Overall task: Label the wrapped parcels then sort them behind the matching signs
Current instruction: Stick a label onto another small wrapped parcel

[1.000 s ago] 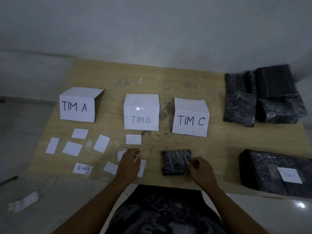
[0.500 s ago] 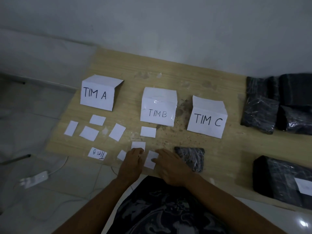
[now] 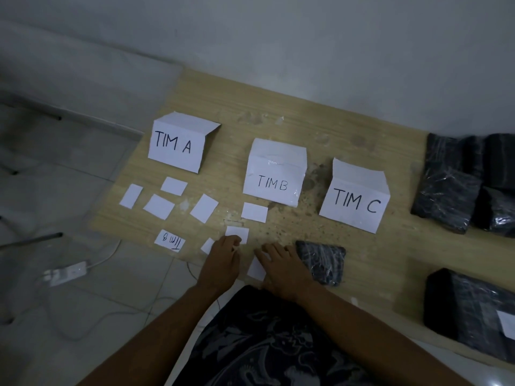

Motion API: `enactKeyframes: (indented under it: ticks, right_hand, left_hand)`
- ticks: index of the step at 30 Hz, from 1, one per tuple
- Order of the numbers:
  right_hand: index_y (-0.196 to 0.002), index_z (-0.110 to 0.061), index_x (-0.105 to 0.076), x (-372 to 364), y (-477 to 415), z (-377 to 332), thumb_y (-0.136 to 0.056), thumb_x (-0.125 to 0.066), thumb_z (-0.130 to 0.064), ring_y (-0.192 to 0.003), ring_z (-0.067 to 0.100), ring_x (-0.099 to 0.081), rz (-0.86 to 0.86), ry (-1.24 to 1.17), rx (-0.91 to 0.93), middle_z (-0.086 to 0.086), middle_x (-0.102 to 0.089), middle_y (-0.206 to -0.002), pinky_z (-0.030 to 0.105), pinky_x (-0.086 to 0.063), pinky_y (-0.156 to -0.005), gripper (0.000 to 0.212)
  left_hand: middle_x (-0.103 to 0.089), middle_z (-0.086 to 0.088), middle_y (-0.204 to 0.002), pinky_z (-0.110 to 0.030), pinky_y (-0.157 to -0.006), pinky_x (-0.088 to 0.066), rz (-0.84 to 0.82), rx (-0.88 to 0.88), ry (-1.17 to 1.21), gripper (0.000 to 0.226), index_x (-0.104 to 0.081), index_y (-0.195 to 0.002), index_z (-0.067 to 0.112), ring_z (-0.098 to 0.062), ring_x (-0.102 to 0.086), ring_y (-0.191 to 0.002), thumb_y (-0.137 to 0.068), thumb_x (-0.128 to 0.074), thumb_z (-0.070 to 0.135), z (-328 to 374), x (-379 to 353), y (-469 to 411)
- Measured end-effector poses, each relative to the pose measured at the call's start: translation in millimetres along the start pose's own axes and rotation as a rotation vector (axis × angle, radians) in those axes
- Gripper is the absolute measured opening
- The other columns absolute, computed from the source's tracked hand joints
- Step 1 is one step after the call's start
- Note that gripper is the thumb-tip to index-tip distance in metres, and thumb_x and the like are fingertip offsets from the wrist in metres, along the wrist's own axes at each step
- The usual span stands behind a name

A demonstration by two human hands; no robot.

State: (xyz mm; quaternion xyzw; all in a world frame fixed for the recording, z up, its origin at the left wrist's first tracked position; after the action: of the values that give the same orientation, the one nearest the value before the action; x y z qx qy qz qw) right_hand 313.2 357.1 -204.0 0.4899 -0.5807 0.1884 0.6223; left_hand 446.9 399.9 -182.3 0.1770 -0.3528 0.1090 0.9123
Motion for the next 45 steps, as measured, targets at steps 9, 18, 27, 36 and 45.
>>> enactKeyframes:
  ticks: [9, 18, 27, 36, 45]
  right_hand:
    - [-0.119, -0.022, -0.063, 44.0, 29.4, 29.6, -0.1, -0.045, -0.033, -0.103, 0.015, -0.062, 0.361, -0.935, -0.267, 0.001, -0.065, -0.12, 0.018, -0.048, -0.085, 0.028]
    - [-0.094, -0.011, -0.063, 13.7, 84.4, 76.6, -0.096, -0.054, -0.014, -0.082, 0.034, -0.069, 0.515, -2.086, -0.886, 0.015, -0.069, -0.097, 0.047, -0.058, -0.075, 0.01]
    - [-0.087, -0.013, -0.07, -13.4, 138.7, 113.8, -0.092, -0.062, -0.015, -0.073, 0.021, -0.066, 0.663, -1.804, -1.0, 0.01, -0.071, -0.087, 0.03, -0.052, -0.058, 0.01]
    - [-0.091, -0.018, -0.071, -28.1, 155.7, 143.1, -0.091, -0.061, -0.028, -0.078, 0.013, -0.064, 0.438, -1.164, -0.963, -0.001, -0.071, -0.085, 0.022, -0.044, -0.065, 0.014]
    - [-0.094, -0.01, -0.071, -32.7, 146.5, 145.4, -0.093, -0.06, -0.025, -0.076, 0.007, -0.056, 0.335, -0.994, -0.893, 0.005, -0.071, -0.094, 0.003, -0.036, -0.055, 0.018]
  left_hand:
    - [-0.062, -0.005, -0.112, -0.026, -0.081, -0.046, 0.05, 0.136, 0.203, 0.023, -0.056, -0.118, 0.01, -0.016, -0.058, -0.099, -0.096, -0.05, 0.016, 4.7, 2.4, -8.7]
    - [-0.062, -0.002, -0.124, -0.035, -0.083, -0.058, -0.374, 0.351, 0.646, 0.027, -0.059, -0.118, 0.02, -0.016, -0.06, -0.11, -0.093, -0.06, 0.029, 48.5, -52.9, -15.2]
    - [-0.069, -0.01, -0.101, -0.046, -0.075, -0.059, -0.486, 0.281, 0.596, 0.04, -0.056, -0.112, 0.009, -0.025, -0.066, -0.096, -0.078, -0.078, 0.013, 87.3, -89.6, -24.9]
    - [-0.068, -0.011, -0.097, -0.036, -0.072, -0.053, -0.391, 0.227, 0.422, 0.043, -0.047, -0.117, 0.014, -0.026, -0.064, -0.09, -0.082, -0.072, 0.008, 91.9, -108.8, -36.6]
    - [-0.056, 0.001, -0.085, -0.027, -0.071, -0.045, -0.332, 0.144, 0.274, 0.04, -0.047, -0.116, 0.01, -0.015, -0.055, -0.073, -0.083, -0.068, 0.002, 84.8, -112.3, -35.8]
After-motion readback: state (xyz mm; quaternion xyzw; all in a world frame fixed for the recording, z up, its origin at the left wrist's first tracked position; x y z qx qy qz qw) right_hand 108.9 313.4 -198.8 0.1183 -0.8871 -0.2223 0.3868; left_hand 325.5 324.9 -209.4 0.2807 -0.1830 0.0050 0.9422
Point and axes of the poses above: each hand's wrist, its own y-axis away from the middle knuckle, its own x-axis out of the back of the hand, z = x × y, the point moved 8 cm from there along -y, towards the middle knuckle
